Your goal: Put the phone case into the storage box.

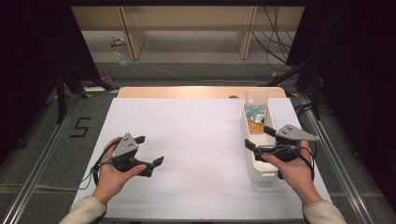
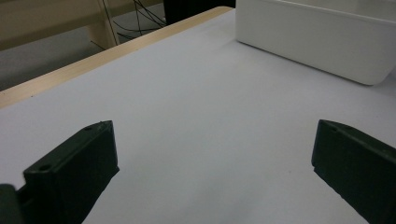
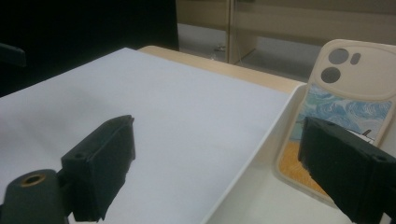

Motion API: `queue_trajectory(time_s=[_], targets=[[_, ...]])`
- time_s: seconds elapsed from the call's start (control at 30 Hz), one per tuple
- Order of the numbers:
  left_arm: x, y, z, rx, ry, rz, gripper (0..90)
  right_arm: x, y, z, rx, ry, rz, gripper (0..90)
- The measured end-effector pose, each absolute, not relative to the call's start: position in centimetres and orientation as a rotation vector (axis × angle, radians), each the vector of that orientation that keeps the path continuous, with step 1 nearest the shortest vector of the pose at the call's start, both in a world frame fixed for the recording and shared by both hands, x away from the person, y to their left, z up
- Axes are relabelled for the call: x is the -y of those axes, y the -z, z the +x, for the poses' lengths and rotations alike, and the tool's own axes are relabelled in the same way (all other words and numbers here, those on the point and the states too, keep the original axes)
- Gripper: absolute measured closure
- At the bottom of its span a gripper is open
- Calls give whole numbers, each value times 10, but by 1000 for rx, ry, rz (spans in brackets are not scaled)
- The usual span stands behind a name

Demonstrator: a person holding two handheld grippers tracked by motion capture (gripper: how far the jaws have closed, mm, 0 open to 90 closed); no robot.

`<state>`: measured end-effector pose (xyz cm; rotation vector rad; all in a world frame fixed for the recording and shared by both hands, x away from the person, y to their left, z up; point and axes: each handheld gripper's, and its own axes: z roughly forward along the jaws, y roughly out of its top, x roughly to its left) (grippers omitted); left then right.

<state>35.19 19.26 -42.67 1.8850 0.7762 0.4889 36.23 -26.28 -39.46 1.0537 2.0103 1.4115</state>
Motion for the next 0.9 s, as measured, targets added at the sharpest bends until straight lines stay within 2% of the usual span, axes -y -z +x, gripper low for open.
queue_trajectory(time_s=[0.9], targets=[[-196,426,342,-774,-484,1888,1,275,407,341,-2028,-1423,1026,135]])
